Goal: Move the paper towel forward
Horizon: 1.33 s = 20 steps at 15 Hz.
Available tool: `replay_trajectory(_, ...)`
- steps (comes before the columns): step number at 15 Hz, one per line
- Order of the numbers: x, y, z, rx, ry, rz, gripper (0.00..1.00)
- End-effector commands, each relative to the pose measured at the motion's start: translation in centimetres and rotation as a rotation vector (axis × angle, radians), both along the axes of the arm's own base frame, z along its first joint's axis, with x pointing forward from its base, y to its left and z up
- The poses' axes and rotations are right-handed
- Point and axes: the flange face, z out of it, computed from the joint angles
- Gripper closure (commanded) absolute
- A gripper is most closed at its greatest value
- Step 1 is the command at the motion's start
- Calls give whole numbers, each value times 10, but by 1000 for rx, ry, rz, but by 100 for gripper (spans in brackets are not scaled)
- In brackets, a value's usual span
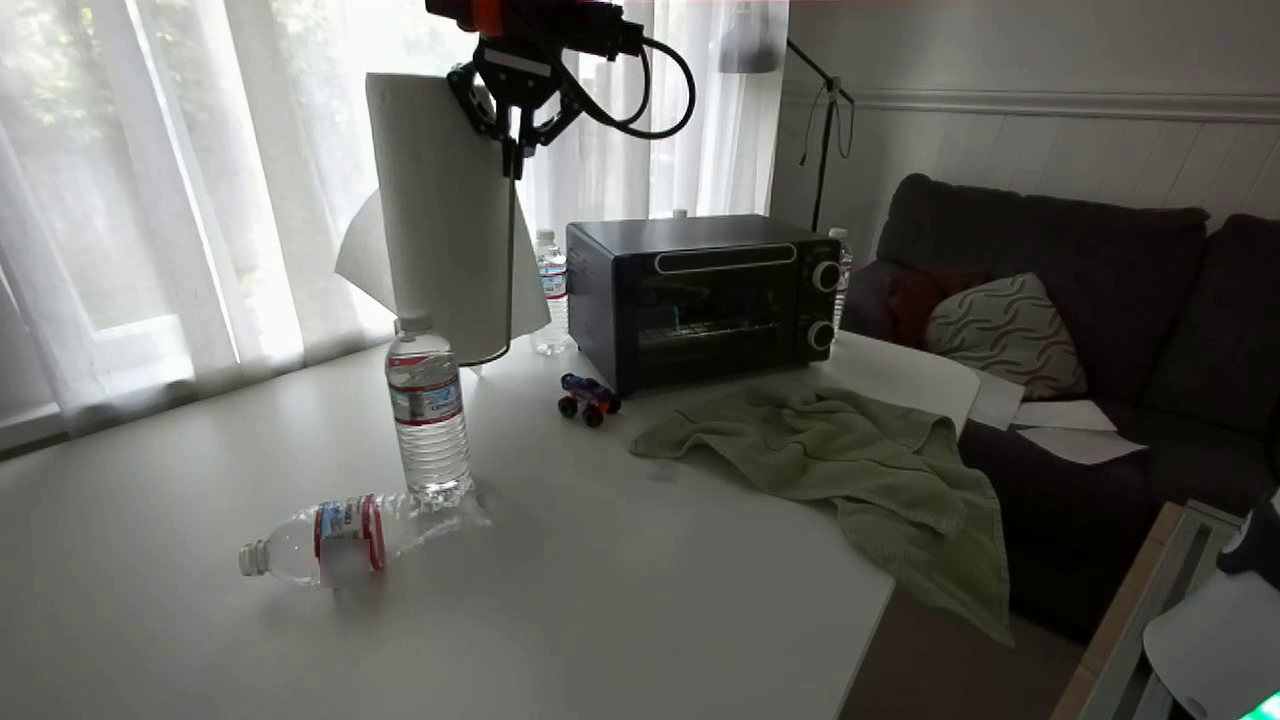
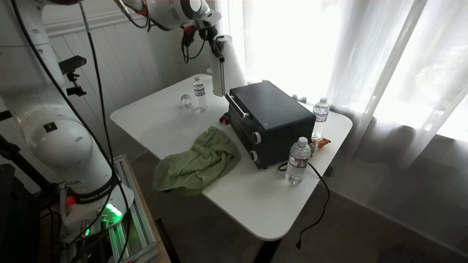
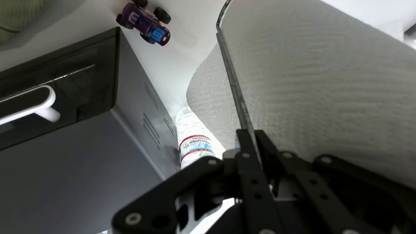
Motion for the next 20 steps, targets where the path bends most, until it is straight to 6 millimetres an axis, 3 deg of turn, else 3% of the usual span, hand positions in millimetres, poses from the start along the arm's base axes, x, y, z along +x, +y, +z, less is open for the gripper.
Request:
replay_trajectory(1, 0, 0, 2, 1, 0, -1, 92)
replay_trajectory(2, 0, 1, 2, 2, -2, -1, 92)
replay_trajectory(3, 0, 1, 3, 2, -2, -2, 98)
replay_trajectory(8, -10, 17, -51, -32, 75, 6, 98)
replay_trajectory(12, -16, 19, -78, -54, 109, -63, 98)
replay_trajectory(16, -23, 18, -80, -96, 85, -187, 98)
replay_trajectory(20, -44, 37, -80, -189, 56, -276, 98)
